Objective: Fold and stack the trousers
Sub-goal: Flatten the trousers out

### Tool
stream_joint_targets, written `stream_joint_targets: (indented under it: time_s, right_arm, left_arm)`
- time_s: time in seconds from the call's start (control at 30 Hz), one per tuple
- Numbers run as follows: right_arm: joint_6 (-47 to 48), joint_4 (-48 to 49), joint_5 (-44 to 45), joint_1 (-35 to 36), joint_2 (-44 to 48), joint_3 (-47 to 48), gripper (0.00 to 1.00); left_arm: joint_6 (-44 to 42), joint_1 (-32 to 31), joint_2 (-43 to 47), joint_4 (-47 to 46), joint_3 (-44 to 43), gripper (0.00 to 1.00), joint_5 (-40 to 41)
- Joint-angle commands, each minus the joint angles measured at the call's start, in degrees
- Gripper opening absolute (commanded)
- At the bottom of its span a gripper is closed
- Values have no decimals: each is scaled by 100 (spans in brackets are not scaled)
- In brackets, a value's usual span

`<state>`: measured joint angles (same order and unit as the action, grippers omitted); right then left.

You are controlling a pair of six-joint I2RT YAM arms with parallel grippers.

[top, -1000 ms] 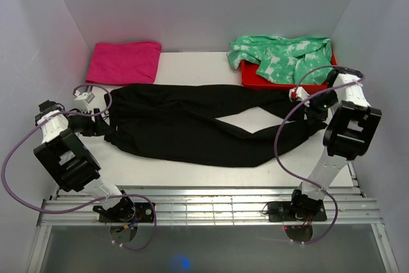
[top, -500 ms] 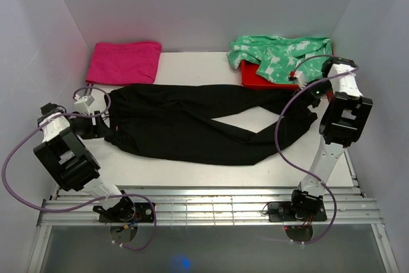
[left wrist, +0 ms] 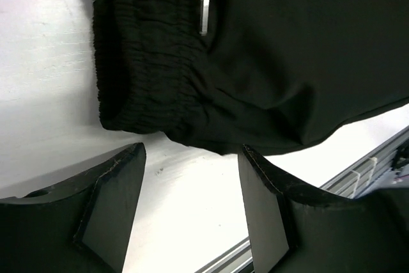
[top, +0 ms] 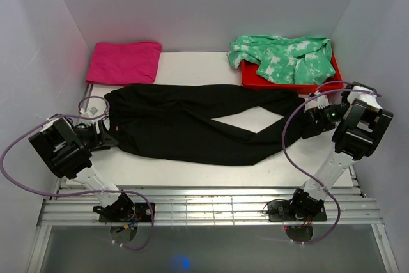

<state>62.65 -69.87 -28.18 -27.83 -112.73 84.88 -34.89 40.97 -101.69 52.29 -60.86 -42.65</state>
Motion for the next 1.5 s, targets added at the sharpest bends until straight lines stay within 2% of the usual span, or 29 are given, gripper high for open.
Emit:
stream_joint_targets:
  time_s: [0.0,0.17,0.33,0.43,0.47,0.67,0.73,0.8,0.9,1.03,1.2,1.3,1.33,1.43,1.47]
  right_arm:
    - [-622,570,-784,41,-65,-138,96]
    - [-746,1359,-1268,41,-84,-549,98]
    - [-132,2731,-1471,41,277,-1193,99]
    - [254,2698,-1506,41,146,-1053,99]
    - [274,2593,-1523,41,15,-983,94]
    - [344,2487,-1304,-124,109,-736,91]
    - [431,2408,-1356,-274,259,-605,91]
    - [739,2337,-1435,-450,418,-543,96]
    - [1151,2171,-1435,-468,287,-438,98]
    - [1091,2108,-1611,-390,-205,-279,98]
    - [802,2477,-1892,-135,-294,-560,98]
    - [547,2636,-2024,41,-285,-692,86]
    - [503,2636,-2042,67,-285,-701,74]
    - [458,2566,-1998,85,-197,-710,52]
    - [467,2531,-1981,68,-75,-719,37]
  left_arm:
    - [228,16,-88,-140,-233,70,-33]
    - [264,16,-123,-175,-251,70,-164]
    - [343,16,-255,-176,-330,68,-322]
    - [343,16,-316,-176,-391,67,-366]
    - [343,16,-334,-184,-426,67,-366]
    - [308,25,-264,-264,-409,66,-182]
    - [211,25,-211,-194,-409,66,-173]
    - [63,25,-220,-35,-435,66,-217]
    - [-70,25,-264,114,-453,66,-340]
    - [-140,25,-325,97,-374,68,-366]
    - [-140,25,-238,9,-269,73,-296]
    - [-167,25,-194,18,-233,75,-348]
    - [-193,25,-193,70,-233,75,-375]
    - [-263,16,-185,106,-277,76,-585]
    - [-281,16,-176,167,-295,76,-664]
